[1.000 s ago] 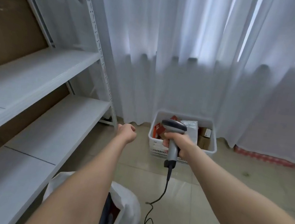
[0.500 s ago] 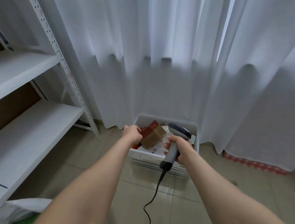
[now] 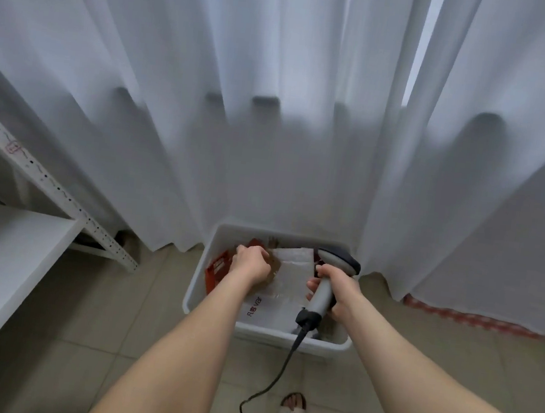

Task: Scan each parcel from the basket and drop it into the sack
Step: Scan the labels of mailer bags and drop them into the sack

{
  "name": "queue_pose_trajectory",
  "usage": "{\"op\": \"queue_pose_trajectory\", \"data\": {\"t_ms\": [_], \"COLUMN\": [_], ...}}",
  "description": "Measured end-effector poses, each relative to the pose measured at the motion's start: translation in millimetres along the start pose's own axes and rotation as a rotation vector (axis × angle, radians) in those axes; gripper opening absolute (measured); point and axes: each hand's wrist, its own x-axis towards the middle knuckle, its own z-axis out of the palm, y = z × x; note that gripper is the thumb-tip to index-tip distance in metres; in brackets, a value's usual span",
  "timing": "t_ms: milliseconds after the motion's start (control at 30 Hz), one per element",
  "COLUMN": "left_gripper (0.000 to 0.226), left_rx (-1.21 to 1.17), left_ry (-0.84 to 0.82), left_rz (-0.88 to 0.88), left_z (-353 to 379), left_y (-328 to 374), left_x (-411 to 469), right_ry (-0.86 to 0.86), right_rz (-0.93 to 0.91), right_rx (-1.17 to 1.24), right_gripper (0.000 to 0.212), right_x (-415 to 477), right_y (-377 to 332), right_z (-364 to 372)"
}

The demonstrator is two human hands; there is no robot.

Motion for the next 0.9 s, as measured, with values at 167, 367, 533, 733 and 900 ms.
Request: {"op": "queue_pose_trajectory", "data": {"t_ms": [167, 367, 533, 733, 900], "left_gripper": [0.037, 0.037, 0.043, 0.063, 0.089], "left_rx": [0.074, 0.144, 0.189, 0.269, 0.356], "left_ry": [-0.082, -0.181, -0.244, -0.216, -0.216], "left_rz": [0.003, 0.013, 0.002, 0.060, 0.098], "left_z": [26.1, 89.3, 152.4, 216.3, 257.3], "left_y": [29.9, 46.6, 39.9, 22.9, 25.9], "left_x": [111.4, 207.3, 276.1, 358.9, 421.3], "right_ry": [0.082, 0.178, 0.224, 0.208, 0.177], "right_rz": [0.070, 0.089, 0.103, 0.096, 0.109], "right_rx": [0.011, 0.006, -0.032, -0.100, -0.081], "right_gripper": [0.009, 0.012, 0.019, 0.006, 0.017], "right_x": [99.5, 209.3, 301.1, 401.1, 464.2], "right_y": [-29.8, -40.8, -25.3, 7.0, 35.7], "right_z": [3.4, -15.4, -35.7, -42.7, -52.3]}}
